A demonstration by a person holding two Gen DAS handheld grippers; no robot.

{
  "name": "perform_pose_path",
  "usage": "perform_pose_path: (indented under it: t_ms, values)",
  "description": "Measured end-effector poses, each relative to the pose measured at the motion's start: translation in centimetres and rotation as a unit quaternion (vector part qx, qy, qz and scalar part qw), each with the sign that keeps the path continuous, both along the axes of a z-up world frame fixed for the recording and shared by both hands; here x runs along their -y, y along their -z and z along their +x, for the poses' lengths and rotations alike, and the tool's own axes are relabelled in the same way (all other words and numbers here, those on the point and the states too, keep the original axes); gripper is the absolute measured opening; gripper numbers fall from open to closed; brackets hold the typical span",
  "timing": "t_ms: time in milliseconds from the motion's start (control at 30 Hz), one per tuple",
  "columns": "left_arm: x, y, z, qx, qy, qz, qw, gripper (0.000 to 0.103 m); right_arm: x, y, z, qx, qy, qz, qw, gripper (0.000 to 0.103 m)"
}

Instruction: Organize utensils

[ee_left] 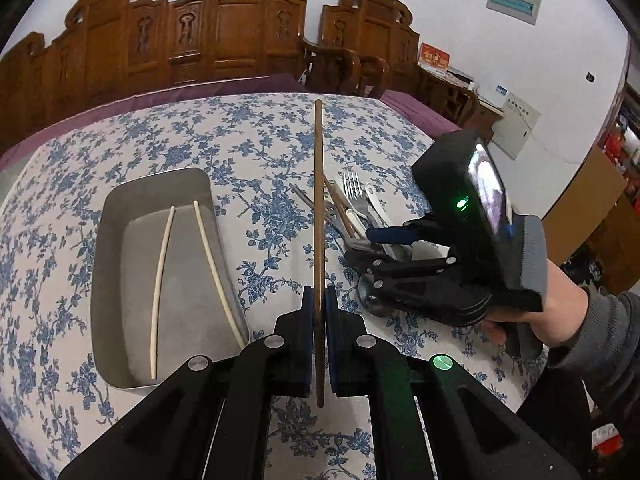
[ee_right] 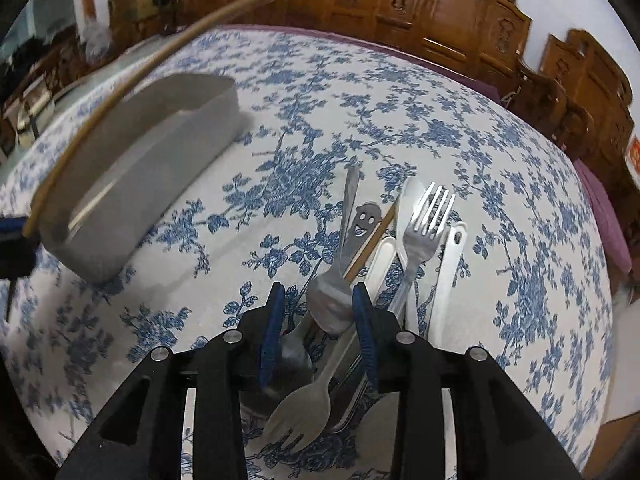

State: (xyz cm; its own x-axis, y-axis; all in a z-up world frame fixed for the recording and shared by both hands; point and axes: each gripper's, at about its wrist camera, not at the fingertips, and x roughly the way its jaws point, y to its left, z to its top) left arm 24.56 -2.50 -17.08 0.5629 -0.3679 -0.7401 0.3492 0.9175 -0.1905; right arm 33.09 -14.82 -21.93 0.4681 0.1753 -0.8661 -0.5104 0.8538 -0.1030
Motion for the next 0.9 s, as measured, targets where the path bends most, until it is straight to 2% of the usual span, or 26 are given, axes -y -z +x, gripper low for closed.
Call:
perform_pose_path:
  t_ms: [133, 200, 367, 400, 433, 600, 900]
  values:
    - [-0.3, 0.0, 0.0, 0.0, -0.003, -0.003, 1.0, 0.005, -0.3, 0.0, 0.3, 0.003, 0.002, -0.006, 1.0, 0.037]
    - [-0.5, -0.1, 0.0, 0.002, -0.005, -0.004, 1.0, 0.005, -0.2, -0.1, 0.5, 0.002, 0.008, -0.003, 1.0, 0.027]
    - [-1.0, -0.6, -0.1, 0.007, -0.009, -0.006, 0.9999, 0.005, 0.1, -0.1, 0.6, -0.005, 0.019, 0.007, 1.0, 0.026]
    - [-1.1, -0.7, -0.2, 0.008, -0.01, -0.006, 0.9999, 0.005, 0.2, -0.4, 0.5, 0.003, 0.018, 0.012, 1.0, 0.011]
    - [-1.2, -0.8, -0.2, 0.009, -0.011, -0.006, 0.9999, 0.005, 0.1, -0.5, 0.5, 0.006, 0.023, 0.007, 1.0, 0.003]
    - [-1.4, -1.1, -0.4, 0.014, -0.014, -0.006, 0.9998, 0.005, 0.8, -0.4, 0.7, -0.001, 0.036, 0.012, 0.999, 0.002]
    - [-1.6, -1.5, -0.4, 0.017, -0.017, -0.004, 0.9997, 0.005, 1.5, -2.7, -0.4, 0.027, 0.032, 0.039, 0.998, 0.002]
